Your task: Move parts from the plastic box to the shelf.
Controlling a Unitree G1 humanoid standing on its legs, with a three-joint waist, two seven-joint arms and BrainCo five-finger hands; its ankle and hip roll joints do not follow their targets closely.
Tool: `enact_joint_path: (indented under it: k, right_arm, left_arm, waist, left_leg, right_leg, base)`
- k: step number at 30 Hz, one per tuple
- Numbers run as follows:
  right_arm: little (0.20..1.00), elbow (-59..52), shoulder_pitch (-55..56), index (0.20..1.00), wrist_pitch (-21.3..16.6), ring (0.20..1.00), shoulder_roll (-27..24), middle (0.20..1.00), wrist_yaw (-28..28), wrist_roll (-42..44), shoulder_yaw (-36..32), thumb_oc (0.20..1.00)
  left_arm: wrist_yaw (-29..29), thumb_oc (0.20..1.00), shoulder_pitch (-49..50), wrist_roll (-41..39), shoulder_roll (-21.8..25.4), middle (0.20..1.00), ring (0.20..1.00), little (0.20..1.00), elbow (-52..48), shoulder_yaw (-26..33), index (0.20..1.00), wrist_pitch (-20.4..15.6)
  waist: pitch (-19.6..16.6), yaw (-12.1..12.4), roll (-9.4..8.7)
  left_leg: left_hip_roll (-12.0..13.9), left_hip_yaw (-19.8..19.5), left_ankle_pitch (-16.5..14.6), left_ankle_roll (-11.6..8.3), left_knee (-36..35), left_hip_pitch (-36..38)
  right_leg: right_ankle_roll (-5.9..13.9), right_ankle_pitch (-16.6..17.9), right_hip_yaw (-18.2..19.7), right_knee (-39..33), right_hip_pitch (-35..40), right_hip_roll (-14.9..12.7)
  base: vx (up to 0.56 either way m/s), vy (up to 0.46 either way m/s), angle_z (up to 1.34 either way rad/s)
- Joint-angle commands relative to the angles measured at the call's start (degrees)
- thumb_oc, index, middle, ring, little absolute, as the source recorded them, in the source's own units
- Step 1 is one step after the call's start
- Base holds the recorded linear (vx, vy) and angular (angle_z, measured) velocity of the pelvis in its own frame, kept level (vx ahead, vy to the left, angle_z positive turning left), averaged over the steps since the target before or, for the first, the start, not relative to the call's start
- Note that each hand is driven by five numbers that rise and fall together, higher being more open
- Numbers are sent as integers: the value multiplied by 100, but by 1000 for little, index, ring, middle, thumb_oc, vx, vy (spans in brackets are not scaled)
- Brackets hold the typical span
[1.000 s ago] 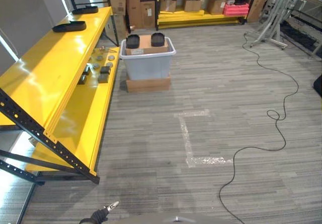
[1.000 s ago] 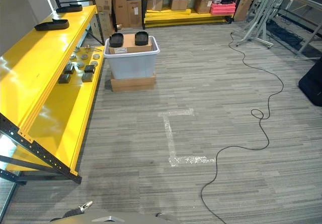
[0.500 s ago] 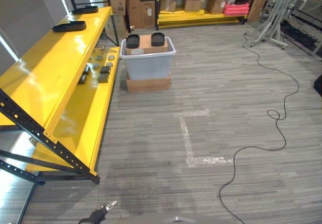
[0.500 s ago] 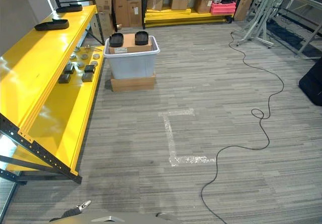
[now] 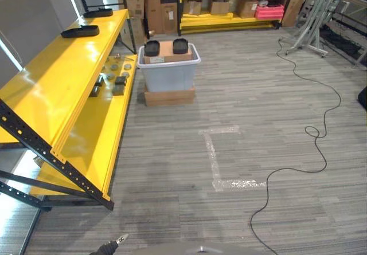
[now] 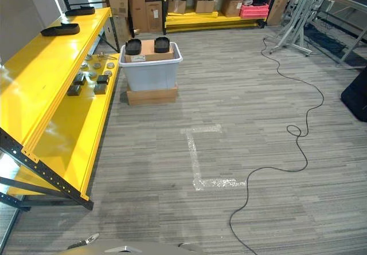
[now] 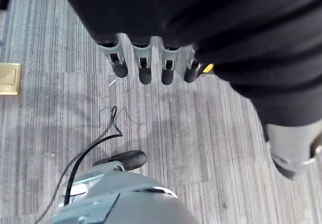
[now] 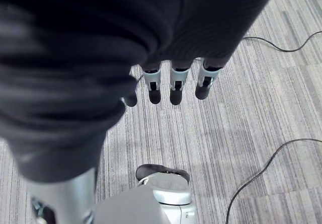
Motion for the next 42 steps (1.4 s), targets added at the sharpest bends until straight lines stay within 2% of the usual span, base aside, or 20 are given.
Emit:
enact_joint_path:
  k: [1, 2, 4, 5, 14, 17, 19, 21, 24, 27, 29, 31, 33, 34, 36, 38, 39, 40, 41, 42]
  right_arm:
    - [1000, 508, -213, 1000, 34, 1000, 136, 1000, 15, -18, 136, 1000]
    - [1000, 504, -215, 1000, 52, 1000, 137, 1000, 37, 9, 141, 1000]
    - [1000, 586, -189, 1000, -4, 1000, 205, 1000, 253, 1093, 21, 1000]
    - [1000, 572, -198, 1000, -46, 1000, 205, 1000, 250, 1370, -82, 1000]
    - [1000, 454, -256, 1000, -43, 1000, 23, 1000, 437, 1296, -349, 1000]
    - [1000, 571, -215, 1000, -75, 1000, 37, 1000, 429, 1354, -469, 1000]
    - [1000, 604, -201, 1000, -155, 1000, 53, 1000, 447, 1419, -510, 1000]
    - [1000, 526, -234, 1000, -217, 1000, 30, 1000, 452, 1607, -535, 1000]
    - [1000, 306, -310, 1000, -240, 1000, -39, 1000, 511, 1980, -559, 1000]
    - [1000, 88, -303, 1000, -239, 1000, -106, 1000, 638, 2136, -634, 1000]
    - [1000, -12, -285, 1000, -283, 1000, -123, 1000, 704, 2013, -659, 1000]
    - [1000, -46, -261, 1000, -378, 1000, -75, 1000, 741, 1995, -642, 1000]
    - [1000, -79, -209, 1000, -420, 1000, -18, 1000, 764, 2018, -652, 1000]
    - [1000, -132, -172, 1000, -385, 1000, 10, 1000, 762, 2017, -673, 1000]
    - [1000, -176, -97, 1000, -348, 1000, 65, 1000, 747, 1943, -727, 1000]
    - [1000, -198, -13, 1000, -332, 1000, 151, 1000, 695, 1907, -751, 1000]
    - [1000, -226, 7, 1000, -302, 1000, 168, 1000, 655, 1914, -747, 1000]
    - [1000, -207, 12, 1000, -308, 1000, 187, 1000, 632, 1956, -747, 1000]
    - [1000, -190, 10, 1000, -309, 1000, 192, 1000, 616, 1987, -735, 1000]
    - [1000, -141, 29, 1000, -233, 1000, 223, 1000, 465, 1909, -740, 1000]
  left_arm:
    - [56, 1000, -263, -77, -72, 1000, 1000, 1000, 285, 185, 1000, 72]
    - [14, 1000, -267, -211, -79, 1000, 1000, 1000, 292, 191, 1000, 110]
    - [106, 1000, -259, -497, -100, 1000, 1000, 1000, 290, 304, 1000, 176]
    - [90, 1000, -250, -465, -101, 1000, 1000, 1000, 321, 361, 1000, 136]
    - [-3, 1000, -267, -270, -50, 1000, 1000, 1000, 314, 434, 1000, -1]
    - [-31, 1000, -260, -25, -74, 1000, 1000, 1000, 283, 328, 1000, -93]
    - [-71, 1000, -256, 129, -48, 1000, 1000, 1000, 233, 260, 1000, -111]
    - [-123, 1000, -283, 136, 8, 1000, 1000, 1000, 142, 185, 1000, -57]
    - [-103, 1000, -385, 9, 104, 1000, 1000, 1000, 69, 84, 1000, 142]
    - [-206, 1000, -388, -29, 136, 1000, 1000, 1000, 53, 80, 1000, 156]
    - [-231, 1000, -322, -121, 119, 1000, 1000, 1000, 17, 71, 1000, 122]
    - [-225, 1000, -306, -204, 117, 1000, 1000, 1000, 34, 107, 1000, 53]
    - [-225, 1000, -300, -220, 133, 1000, 1000, 1000, 78, 143, 1000, -13]
    - [-245, 1000, -294, -222, 159, 1000, 1000, 1000, 83, 146, 1000, -38]
    - [-308, 1000, -289, -249, 205, 1000, 1000, 1000, 84, 120, 1000, -61]
    - [-361, 1000, -281, -327, 229, 1000, 1000, 1000, 90, 119, 1000, -140]
    - [-285, 1000, -263, -301, 211, 1000, 1000, 1000, 72, 152, 1000, -390]
    - [-269, 1000, -290, -420, 213, 1000, 1000, 1000, 61, 158, 1000, -634]
    - [-220, 1000, -308, -668, 211, 1000, 1000, 1000, 25, 158, 1000, -668]
    - [-272, 1000, -331, -1119, 186, 1000, 1000, 1000, -59, 298, 1000, -527]
  waist:
    - [-69, -29, -210]
    - [-68, -29, -211]
    - [-62, -10, -215]
    - [-68, -3, -222]
    - [-45, 12, -232]
    - [24, 26, -202]
    - [82, 10, -143]
    - [199, -32, -91]
    - [475, -101, -21]
    - [676, -140, 60]
    - [746, -190, 35]
    - [756, -243, -122]
    - [745, -278, -262]
    - [760, -301, -361]
    - [756, -327, -418]
    - [747, -359, -480]
    - [728, -363, -454]
    - [684, -376, -475]
    - [653, -400, -480]
    - [567, -448, -480]
  left_leg:
    - [23, 297, 12, -245, -385, 9]
    - [23, 296, 11, -244, -385, 11]
    - [18, 286, 14, -247, -385, 27]
    - [13, 275, 19, -248, -385, 36]
    - [-51, 209, 5, -194, -385, 74]
    - [-128, 167, -28, -88, -385, 93]
    - [-174, 162, -40, 9, -385, 81]
    - [-233, 183, -68, 151, -315, 19]
    - [-338, 225, -184, 342, -80, -98]
    - [-389, 283, -342, 444, 139, -98]
    - [-455, 247, -427, 432, 192, -23]
    - [-568, 175, -556, 343, 253, 87]
    - [-642, 58, -841, 275, 320, 269]
    - [-669, 87, -893, 262, 401, 310]
    - [-639, 42, -1061, 256, 495, 435]
    - [-599, -4, -1214, 268, 660, 511]
    - [-489, 89, -1229, 239, 734, 527]
    - [-454, 114, -1203, 232, 756, 508]
    - [-386, 174, -1195, 214, 798, 501]
    - [-140, 319, -1220, 128, 936, 551]
  right_leg:
    - [624, 889, -262, -1425, 590, -322]
    - [624, 890, -263, -1425, 592, -322]
    - [632, 899, -283, -1425, 617, -331]
    - [641, 906, -288, -1425, 627, -334]
    - [647, 909, -241, -1425, 684, -368]
    - [662, 832, -228, -1195, 668, -460]
    - [669, 681, -193, -722, 510, -524]
    - [712, 666, -155, 54, 145, -601]
    - [836, 924, -152, 1411, -603, -746]
    - [869, 1295, -190, 2448, -1181, -926]
    - [916, 1522, -212, 2215, -1333, -925]
    - [1006, 1790, -259, 1089, -1279, -963]
    - [1178, 1943, -239, -19, -1202, -1072]
    - [1149, 2141, -336, -613, -1169, -1175]
    - [1206, 2320, -379, -1158, -1176, -1266]
    - [1237, 2438, -327, -1221, -1221, -1359]
    - [1184, 2193, -363, -1301, -1037, -1299]
    - [1164, 2095, -402, -1272, -990, -1314]
    - [1137, 1991, -403, -1194, -943, -1292]
    - [1023, 1731, -400, -964, -785, -1116]
  base:
    - [30, 1, 0]
    - [35, 3, 0]
    - [57, -4, 1]
    - [62, -9, 2]
    - [60, 31, -2]
    - [96, 128, -2]
    - [60, 148, 0]
    - [15, 181, -2]
    - [-13, 174, -18]
    - [97, 142, -27]
    - [217, -31, -8]
    - [331, -203, -10]
    - [436, -266, 0]
    - [451, -290, 10]
    - [457, -317, -1]
    - [475, -295, 22]
    - [404, -262, 39]
    - [368, -247, 38]
    - [521, -372, 36]
    - [500, -367, 24]
